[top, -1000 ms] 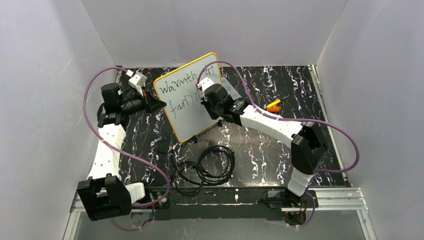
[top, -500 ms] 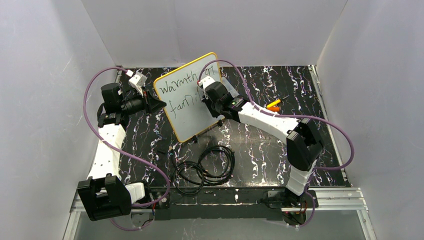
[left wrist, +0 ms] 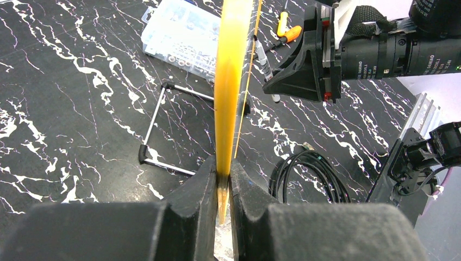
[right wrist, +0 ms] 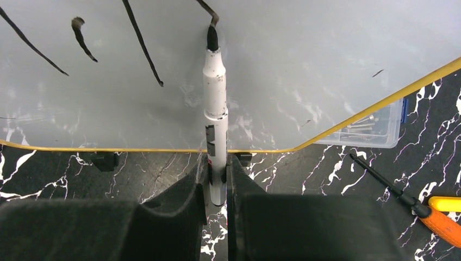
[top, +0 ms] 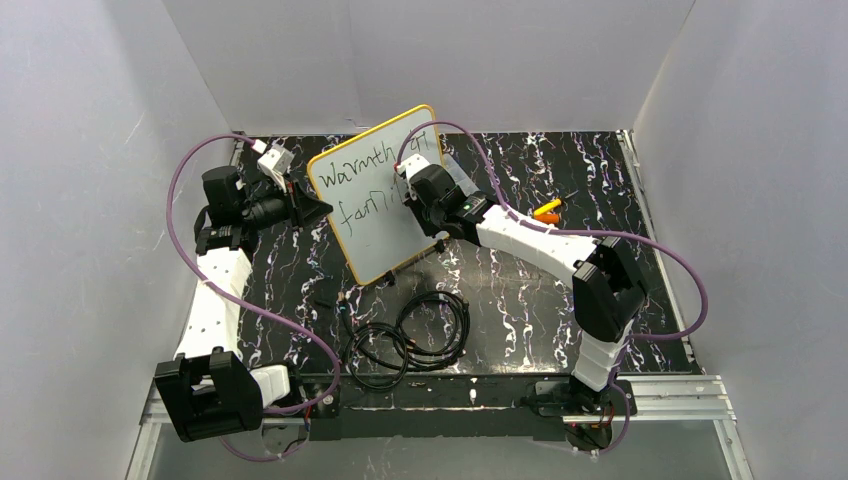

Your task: Write a sentence on the whiteboard

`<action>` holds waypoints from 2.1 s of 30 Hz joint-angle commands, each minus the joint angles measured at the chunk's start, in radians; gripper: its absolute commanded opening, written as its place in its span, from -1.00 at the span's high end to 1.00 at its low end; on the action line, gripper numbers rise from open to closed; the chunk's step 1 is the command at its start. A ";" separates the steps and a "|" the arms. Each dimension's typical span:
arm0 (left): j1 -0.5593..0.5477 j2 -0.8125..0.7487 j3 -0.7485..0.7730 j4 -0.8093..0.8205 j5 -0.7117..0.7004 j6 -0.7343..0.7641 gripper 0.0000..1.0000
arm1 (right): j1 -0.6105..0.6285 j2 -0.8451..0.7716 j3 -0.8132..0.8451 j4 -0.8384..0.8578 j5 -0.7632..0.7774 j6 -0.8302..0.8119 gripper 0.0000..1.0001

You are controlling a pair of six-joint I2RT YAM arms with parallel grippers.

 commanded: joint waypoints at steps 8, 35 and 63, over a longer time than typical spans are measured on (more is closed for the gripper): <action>-0.009 -0.029 -0.011 -0.015 0.047 -0.018 1.00 | -0.005 -0.077 0.017 -0.008 0.030 -0.004 0.97; -0.008 -0.026 -0.009 -0.015 0.050 -0.020 1.00 | -0.027 0.032 0.123 -0.062 0.016 -0.042 0.97; -0.009 -0.031 -0.011 -0.012 0.050 -0.023 1.00 | 0.017 0.011 -0.012 -0.058 -0.097 -0.018 0.97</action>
